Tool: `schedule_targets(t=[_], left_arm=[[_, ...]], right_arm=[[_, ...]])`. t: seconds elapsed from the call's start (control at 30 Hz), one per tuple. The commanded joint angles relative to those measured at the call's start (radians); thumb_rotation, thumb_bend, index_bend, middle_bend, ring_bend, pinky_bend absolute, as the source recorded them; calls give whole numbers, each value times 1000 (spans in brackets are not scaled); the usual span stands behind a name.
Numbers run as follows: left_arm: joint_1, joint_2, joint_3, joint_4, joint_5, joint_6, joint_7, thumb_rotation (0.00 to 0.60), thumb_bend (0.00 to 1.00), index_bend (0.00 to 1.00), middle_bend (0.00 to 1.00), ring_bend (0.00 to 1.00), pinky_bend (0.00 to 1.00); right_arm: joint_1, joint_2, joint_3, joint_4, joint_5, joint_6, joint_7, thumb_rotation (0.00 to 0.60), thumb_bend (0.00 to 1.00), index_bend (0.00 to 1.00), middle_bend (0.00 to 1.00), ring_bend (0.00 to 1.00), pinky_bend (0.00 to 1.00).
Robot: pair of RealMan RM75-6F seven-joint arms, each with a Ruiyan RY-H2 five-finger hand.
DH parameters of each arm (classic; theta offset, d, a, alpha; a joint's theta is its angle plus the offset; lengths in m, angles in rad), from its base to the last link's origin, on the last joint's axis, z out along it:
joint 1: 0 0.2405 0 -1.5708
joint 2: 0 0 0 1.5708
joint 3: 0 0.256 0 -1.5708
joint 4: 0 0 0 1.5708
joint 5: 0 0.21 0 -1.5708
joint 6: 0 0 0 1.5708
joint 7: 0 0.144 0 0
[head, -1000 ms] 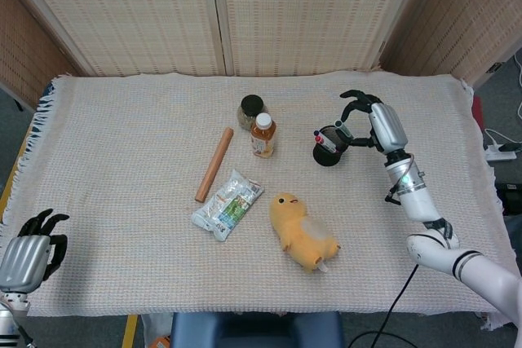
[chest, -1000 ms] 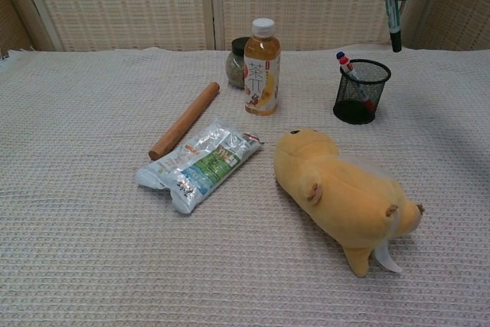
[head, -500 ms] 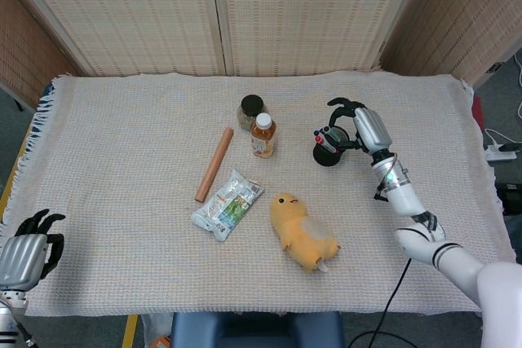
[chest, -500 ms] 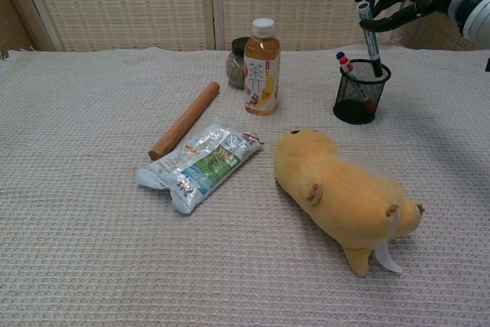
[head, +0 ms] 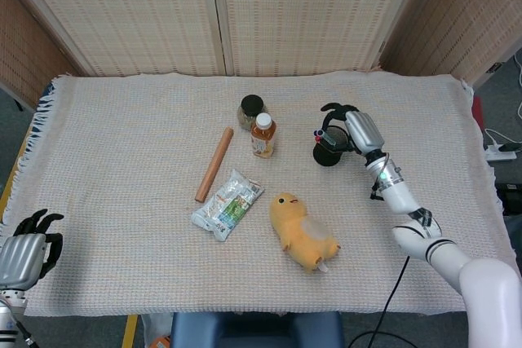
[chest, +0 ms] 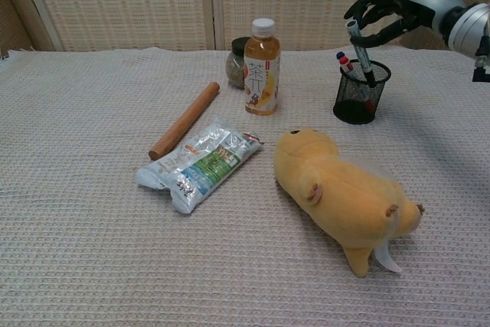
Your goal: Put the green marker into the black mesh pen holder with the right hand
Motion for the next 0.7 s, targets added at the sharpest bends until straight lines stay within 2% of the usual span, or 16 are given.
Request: schedule_targets(t=[0.03, 0.27, 0.37, 0.43, 0.57, 0.7], left_arm=[[1, 0, 0, 0, 1, 2, 0, 600, 585, 345, 213, 94, 166], [-1, -2, 2, -2, -4, -7, 9, 600, 585, 345, 213, 94, 166], [-1, -1, 3, -4, -1, -4, 11, 600, 585, 345, 213, 94, 166], [-1, -2, 3, -5, 4, 0, 10, 600, 584, 345, 213, 93, 166], [-1, -2, 7, -7, 12, 0, 8, 600, 584, 345, 213, 94, 166], [-3, -3, 14, -11, 29, 0, 6, 600, 584, 345, 213, 94, 166]], right_arm=[[-5, 14, -3, -18, 8, -1, -25, 600, 291, 470, 238, 254, 146], [-13, 39, 3, -69, 26, 8, -64, 600, 209, 410, 196, 228, 116], [-24, 55, 1, -107, 16, 46, -74, 600, 202, 407, 193, 227, 113], [-47, 80, -3, -160, -3, 109, -78, 600, 202, 407, 193, 229, 113], [-149, 201, -50, -337, -46, 246, -204, 600, 201, 403, 193, 232, 113], [-330, 391, -149, -590, -62, 387, -475, 600, 200, 412, 193, 240, 113]])
